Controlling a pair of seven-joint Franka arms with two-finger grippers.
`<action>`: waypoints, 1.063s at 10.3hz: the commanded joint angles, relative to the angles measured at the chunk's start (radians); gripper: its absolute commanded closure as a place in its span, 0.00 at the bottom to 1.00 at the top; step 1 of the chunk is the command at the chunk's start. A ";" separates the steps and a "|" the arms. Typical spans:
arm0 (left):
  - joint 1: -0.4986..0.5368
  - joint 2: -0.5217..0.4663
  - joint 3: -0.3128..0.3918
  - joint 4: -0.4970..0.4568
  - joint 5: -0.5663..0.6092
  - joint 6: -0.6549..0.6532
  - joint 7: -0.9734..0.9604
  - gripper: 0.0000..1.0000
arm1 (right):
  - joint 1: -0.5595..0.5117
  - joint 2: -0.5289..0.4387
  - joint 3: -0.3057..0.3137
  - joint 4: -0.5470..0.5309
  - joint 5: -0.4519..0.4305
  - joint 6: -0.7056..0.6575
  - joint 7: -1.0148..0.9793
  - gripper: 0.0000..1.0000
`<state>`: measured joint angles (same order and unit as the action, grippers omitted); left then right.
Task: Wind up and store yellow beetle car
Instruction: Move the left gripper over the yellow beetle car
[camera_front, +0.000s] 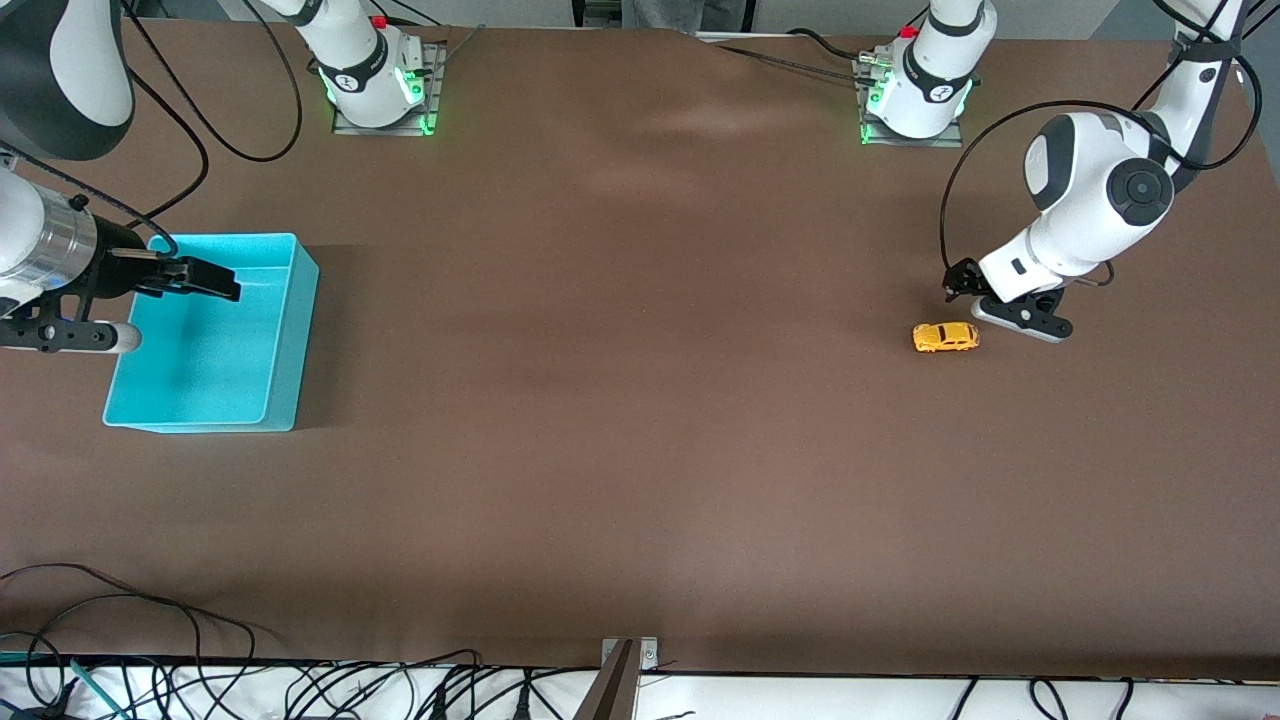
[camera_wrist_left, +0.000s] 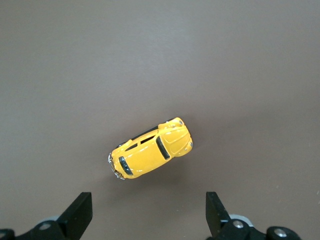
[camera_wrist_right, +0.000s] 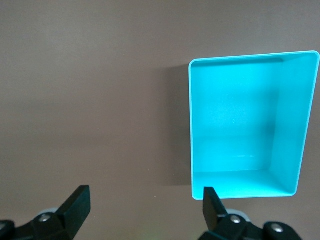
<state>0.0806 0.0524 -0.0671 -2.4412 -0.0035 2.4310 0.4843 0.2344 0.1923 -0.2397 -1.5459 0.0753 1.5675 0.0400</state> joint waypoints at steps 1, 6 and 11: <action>0.010 0.023 0.001 0.004 -0.004 0.005 0.323 0.00 | 0.003 -0.011 -0.003 -0.022 0.020 0.017 0.008 0.00; 0.008 0.139 0.033 0.017 0.045 0.146 0.773 0.00 | 0.003 -0.011 -0.003 -0.022 0.020 0.020 -0.003 0.00; -0.044 0.240 0.032 0.039 0.043 0.163 0.919 0.00 | 0.003 -0.011 -0.003 -0.022 0.018 0.036 -0.003 0.00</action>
<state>0.0678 0.2419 -0.0374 -2.4273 0.0229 2.5760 1.3778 0.2347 0.1926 -0.2397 -1.5499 0.0753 1.5862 0.0396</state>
